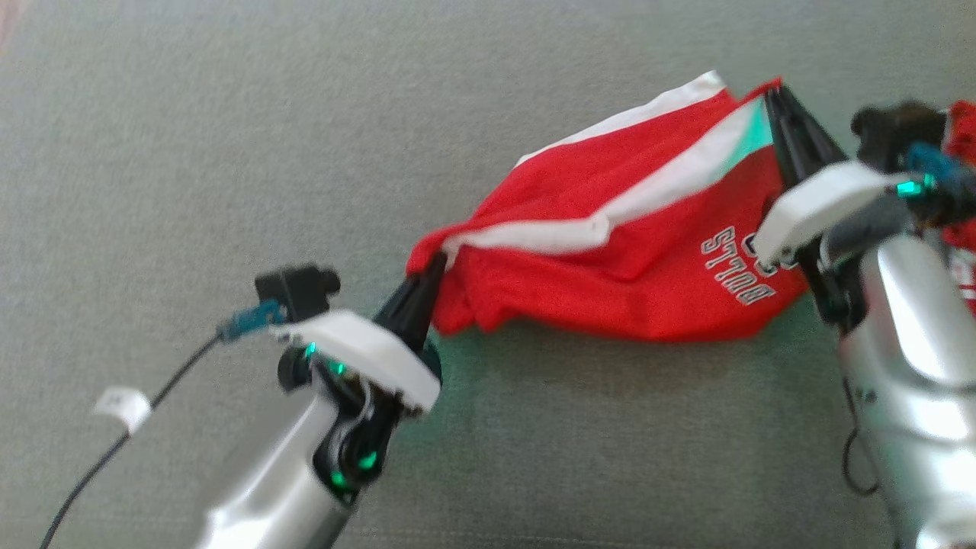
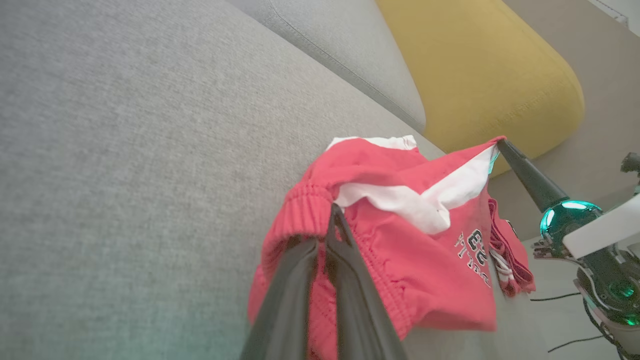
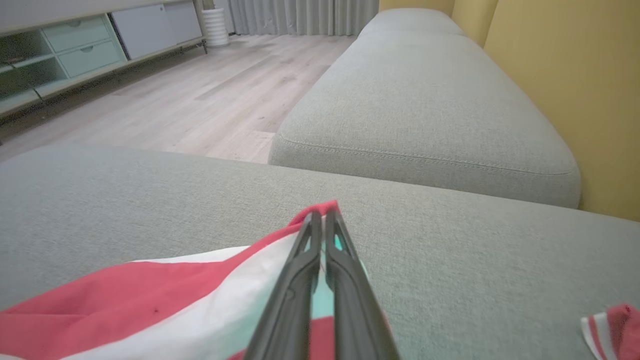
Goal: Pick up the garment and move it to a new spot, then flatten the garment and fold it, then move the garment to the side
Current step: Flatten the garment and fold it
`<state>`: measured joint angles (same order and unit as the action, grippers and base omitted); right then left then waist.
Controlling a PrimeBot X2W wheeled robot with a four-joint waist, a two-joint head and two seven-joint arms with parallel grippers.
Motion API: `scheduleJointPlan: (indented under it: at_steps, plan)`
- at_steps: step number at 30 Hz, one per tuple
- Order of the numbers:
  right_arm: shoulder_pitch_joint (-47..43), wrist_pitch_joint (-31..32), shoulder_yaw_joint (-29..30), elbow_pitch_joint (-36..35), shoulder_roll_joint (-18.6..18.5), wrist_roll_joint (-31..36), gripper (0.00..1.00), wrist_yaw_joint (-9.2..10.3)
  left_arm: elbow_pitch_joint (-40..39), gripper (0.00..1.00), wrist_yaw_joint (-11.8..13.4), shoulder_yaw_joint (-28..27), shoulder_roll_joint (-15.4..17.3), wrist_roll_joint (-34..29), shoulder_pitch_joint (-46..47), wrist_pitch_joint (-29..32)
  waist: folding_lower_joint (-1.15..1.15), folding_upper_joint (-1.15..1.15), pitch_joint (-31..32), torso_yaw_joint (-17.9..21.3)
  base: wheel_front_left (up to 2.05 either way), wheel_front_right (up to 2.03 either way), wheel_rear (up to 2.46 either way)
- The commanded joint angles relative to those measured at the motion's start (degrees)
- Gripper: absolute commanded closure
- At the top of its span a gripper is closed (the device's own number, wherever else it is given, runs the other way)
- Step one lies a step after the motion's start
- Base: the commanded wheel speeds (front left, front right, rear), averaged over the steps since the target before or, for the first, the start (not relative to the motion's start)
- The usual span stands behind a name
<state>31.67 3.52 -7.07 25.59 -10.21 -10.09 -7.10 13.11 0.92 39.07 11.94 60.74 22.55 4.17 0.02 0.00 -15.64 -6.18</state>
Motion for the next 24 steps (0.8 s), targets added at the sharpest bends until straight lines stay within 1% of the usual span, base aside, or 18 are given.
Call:
scheduleJointPlan:
  at_steps: [1,2,8,13,17,18,19,20,24]
  plan:
    - [3.1,-0.3,-1.8,0.4,-1.1,-0.3,1.0,-0.39,-0.3,1.0,-0.9,-2.3,0.0,0.3,3.7,0.1,-0.02,0.0,-2.2,-2.0,0.0,0.0,0.0]
    - [6.5,-0.9,-2.9,4.3,-1.7,-0.2,1.0,-0.39,1.8,1.0,-1.7,-2.2,-0.8,0.3,5.7,0.2,-0.02,0.0,-2.9,-2.6,0.0,0.0,0.0]
    - [14.5,-3.0,-3.2,15.4,-2.2,0.0,1.0,-0.39,5.5,1.0,-3.5,-1.9,-3.0,0.3,8.6,-0.5,-0.02,0.0,-4.0,-3.9,0.0,0.0,0.0]
    - [18.7,-4.9,-3.6,22.5,-2.0,0.7,1.0,-0.39,6.4,1.0,-4.1,-2.0,-3.6,0.4,8.6,-1.7,-0.02,0.0,-4.3,-4.5,0.0,0.0,0.0]
    - [20.8,-6.6,-3.2,27.0,-1.6,1.3,1.0,-0.39,6.5,1.0,-4.1,-1.6,-3.6,-0.1,8.2,-2.3,-0.02,0.0,-4.3,-4.7,0.0,0.0,0.0]
    - [21.2,-7.1,-3.2,27.9,-1.3,1.4,0.75,-0.39,6.3,0.96,-4.0,-1.5,-3.5,-0.7,8.2,-2.8,-0.02,0.0,-4.3,-4.6,0.0,0.0,0.0]
    - [21.6,-7.5,-3.3,28.8,-0.9,1.2,0.35,-0.39,6.0,0.54,-3.9,-1.4,-3.4,-1.2,8.2,-3.3,-0.02,0.0,-4.2,-4.5,0.0,0.0,0.0]
    - [21.9,-8.1,-3.4,29.6,-0.6,1.1,0.0,-0.39,5.6,0.0,-3.7,-1.4,-3.4,-1.5,8.0,-3.8,-0.02,0.0,-4.1,-4.4,0.0,0.0,0.0]
    - [22.7,-9.8,-4.3,32.0,0.0,0.3,0.0,-0.39,2.9,0.0,-2.9,-1.8,-2.4,-1.7,5.8,-5.2,-0.02,0.0,-2.9,-3.8,0.0,0.0,0.0]
